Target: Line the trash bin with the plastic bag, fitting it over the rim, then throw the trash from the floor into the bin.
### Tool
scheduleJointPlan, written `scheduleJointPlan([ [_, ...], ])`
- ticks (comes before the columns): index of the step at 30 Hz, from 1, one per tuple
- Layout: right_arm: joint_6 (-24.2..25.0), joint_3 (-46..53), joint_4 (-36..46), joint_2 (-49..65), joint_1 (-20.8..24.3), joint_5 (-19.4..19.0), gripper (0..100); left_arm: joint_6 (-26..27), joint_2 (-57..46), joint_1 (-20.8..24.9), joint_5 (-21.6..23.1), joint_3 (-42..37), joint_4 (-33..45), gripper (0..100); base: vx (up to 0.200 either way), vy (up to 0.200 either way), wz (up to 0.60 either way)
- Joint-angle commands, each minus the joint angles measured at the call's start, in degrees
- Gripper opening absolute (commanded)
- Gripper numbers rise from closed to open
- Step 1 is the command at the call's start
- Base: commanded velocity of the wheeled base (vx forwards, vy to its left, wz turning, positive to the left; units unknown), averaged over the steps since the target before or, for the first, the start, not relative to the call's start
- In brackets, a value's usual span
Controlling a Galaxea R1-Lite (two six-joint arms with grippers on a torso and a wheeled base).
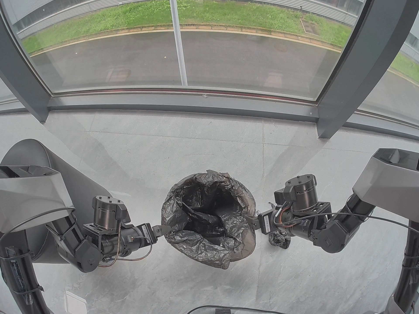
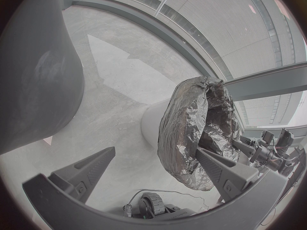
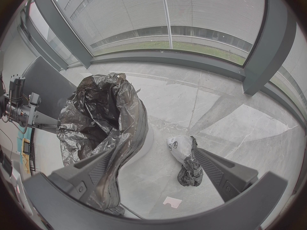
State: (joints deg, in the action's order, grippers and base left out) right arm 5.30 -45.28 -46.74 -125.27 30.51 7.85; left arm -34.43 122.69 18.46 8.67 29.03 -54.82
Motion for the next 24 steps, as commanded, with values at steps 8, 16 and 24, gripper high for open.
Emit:
scheduleJointPlan([
  [8,-0.4,4.9,0.0,2.5,-0.3,0.1,100,-0.7,0.1,0.0,-0.1,0.1,0.0,100,0.0,0.0,0.0],
  [16,-0.1,7.1,-0.5,2.8,-1.4,-0.1,100,-0.7,0.1,0.0,-0.1,0.2,0.0,100,0.0,0.0,0.0],
  [24,0.3,7.1,-4.7,3.0,-2.2,-0.3,100,-3.1,-3.7,0.0,-0.5,-0.1,-0.1,100,0.0,0.0,0.0],
])
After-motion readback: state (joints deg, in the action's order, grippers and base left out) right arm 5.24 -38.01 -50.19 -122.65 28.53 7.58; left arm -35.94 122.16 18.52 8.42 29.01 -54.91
